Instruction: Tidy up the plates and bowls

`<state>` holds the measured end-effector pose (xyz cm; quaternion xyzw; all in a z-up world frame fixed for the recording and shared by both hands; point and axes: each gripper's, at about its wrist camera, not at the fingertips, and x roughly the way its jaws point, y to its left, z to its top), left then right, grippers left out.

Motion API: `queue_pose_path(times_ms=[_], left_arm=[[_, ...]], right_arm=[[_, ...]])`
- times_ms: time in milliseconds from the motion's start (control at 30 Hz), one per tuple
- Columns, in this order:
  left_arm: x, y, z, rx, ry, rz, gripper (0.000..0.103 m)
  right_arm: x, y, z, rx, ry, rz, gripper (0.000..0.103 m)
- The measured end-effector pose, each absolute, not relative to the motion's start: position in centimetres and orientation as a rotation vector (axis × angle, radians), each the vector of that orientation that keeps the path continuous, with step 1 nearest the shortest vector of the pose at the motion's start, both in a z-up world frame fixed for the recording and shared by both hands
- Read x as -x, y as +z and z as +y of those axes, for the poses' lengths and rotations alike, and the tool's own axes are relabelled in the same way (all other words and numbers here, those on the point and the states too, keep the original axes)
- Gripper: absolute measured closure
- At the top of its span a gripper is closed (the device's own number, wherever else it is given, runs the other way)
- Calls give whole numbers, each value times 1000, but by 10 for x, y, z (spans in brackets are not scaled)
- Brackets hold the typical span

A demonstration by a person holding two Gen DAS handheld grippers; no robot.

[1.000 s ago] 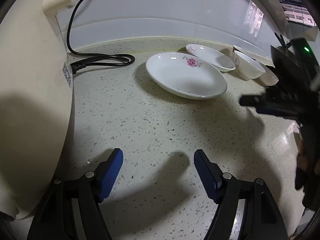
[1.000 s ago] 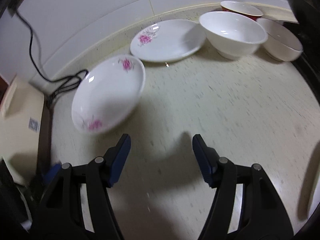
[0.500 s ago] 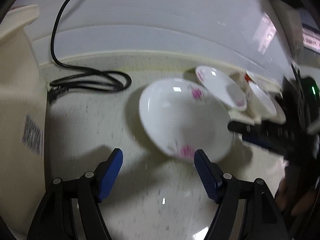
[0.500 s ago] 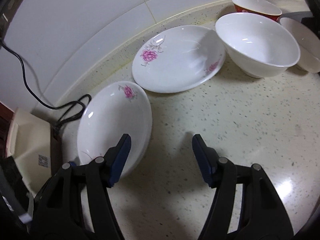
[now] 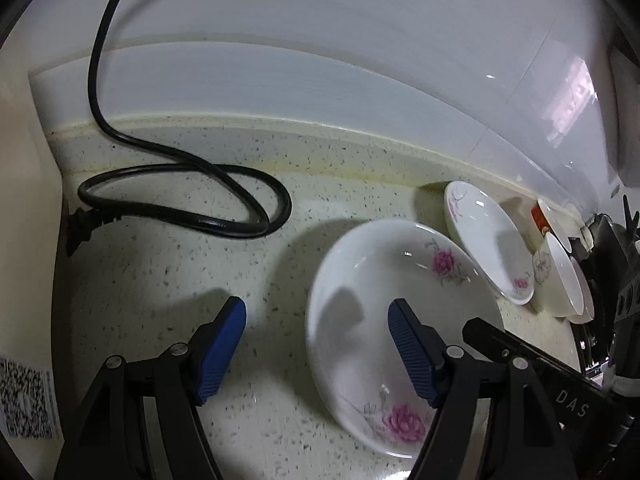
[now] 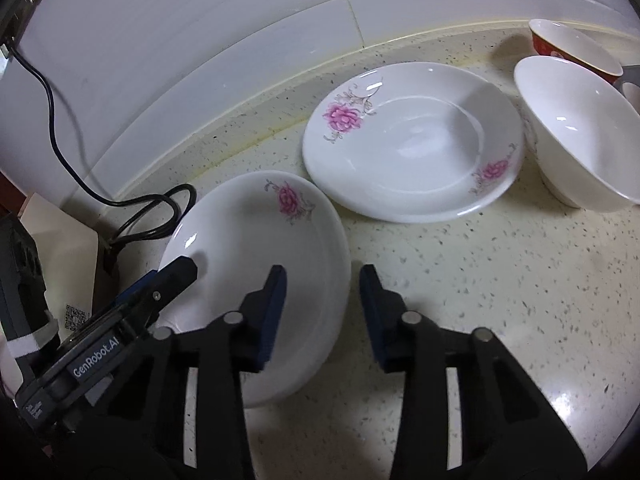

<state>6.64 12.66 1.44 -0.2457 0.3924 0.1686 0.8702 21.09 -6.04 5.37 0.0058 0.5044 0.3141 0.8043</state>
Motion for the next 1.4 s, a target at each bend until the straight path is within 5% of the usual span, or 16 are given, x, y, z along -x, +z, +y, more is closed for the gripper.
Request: queue_pose_path(times_ms=[167,233,300,400,667,800,900,1033,1400], left_arm=[[-65,12,122,478,340,783,32],[-65,11,122,475,331,781,46],[-66,10,122,469,325,789,79],[-66,9,127,474,327,795,84],[-60,7,122,471,315,798,84],[-67,9,109,401,304,816,64],[-74,10,97,327,323,835,63],[-68,10,114,442,288,842,84],[-41,20,74,374,244,845,85]], right_arm=[[-208,51,-56,3,687,1052,69],[-206,49,-55,12,694,1042,74],[-206,46,-54,14,697,1053,85],[-205,45,-59,0,693,1060,87],[-197,44,-66,-32,685,1069,87],[-199,44,-71,-56,692,1087,87],[-195,46,-69,-14,691,1073,87],[-192,45,-77,-40,680,1089,89],[-160,53,-116,-68,649,1107,89]])
